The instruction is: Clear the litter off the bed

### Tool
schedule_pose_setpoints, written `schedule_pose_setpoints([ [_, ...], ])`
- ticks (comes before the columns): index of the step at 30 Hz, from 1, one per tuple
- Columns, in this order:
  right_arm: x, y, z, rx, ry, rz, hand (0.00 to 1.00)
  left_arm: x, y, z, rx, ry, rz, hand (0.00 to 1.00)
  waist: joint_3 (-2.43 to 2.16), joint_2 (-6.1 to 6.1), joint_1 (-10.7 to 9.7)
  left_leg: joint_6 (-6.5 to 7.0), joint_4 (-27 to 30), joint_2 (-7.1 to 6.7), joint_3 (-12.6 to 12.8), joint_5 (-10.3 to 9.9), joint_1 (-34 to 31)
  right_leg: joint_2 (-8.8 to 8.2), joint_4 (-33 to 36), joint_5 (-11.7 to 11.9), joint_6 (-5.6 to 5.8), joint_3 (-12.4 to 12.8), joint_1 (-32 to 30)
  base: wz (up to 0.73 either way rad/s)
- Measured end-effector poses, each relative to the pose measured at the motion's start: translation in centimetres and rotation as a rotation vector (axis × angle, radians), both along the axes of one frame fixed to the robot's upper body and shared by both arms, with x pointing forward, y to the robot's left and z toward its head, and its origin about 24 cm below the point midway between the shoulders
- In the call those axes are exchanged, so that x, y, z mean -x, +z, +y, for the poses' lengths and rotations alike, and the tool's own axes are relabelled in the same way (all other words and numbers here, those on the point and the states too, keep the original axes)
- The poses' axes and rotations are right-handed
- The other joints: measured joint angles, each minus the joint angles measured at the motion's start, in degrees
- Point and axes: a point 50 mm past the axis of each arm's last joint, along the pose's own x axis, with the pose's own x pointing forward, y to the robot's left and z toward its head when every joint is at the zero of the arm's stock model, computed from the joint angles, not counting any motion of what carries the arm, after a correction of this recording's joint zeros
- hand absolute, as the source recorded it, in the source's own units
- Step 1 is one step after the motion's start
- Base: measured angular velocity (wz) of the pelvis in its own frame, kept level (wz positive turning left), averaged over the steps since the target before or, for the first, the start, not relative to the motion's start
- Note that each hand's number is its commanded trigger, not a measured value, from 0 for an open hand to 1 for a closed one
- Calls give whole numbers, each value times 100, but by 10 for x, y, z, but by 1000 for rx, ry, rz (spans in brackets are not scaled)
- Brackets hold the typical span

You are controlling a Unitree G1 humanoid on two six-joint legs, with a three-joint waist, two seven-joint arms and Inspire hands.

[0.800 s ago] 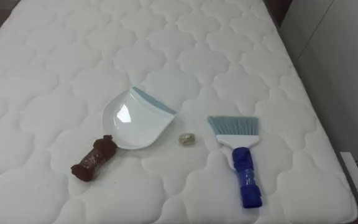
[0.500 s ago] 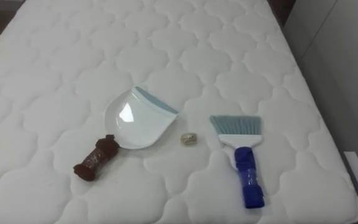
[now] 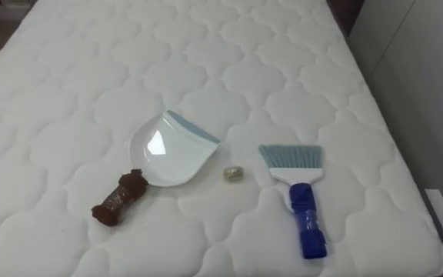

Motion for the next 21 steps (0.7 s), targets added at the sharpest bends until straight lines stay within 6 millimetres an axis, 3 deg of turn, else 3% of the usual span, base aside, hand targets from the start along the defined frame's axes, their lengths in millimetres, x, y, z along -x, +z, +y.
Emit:
schedule_pose_setpoints([
  [10,-3,1,0,15,9,-34,0,-52,27,6,-144,-22,-322,0,-36,-43,-13,-1,4,-5,-1,1,14,-1,-6,0,0,-4,16,0],
  [16,-4,1,1,6,8,-46,0,-83,39,1,-150,-64,-448,0,-14,-8,-36,-1,18,-3,2,0,-3,-1,-1,1,0,0,4,0],
  [21,-7,2,1,9,15,-63,0,-120,66,-6,-170,-121,-639,0,-15,-7,-46,-1,12,-3,13,1,-27,1,12,1,0,22,-46,-2],
])
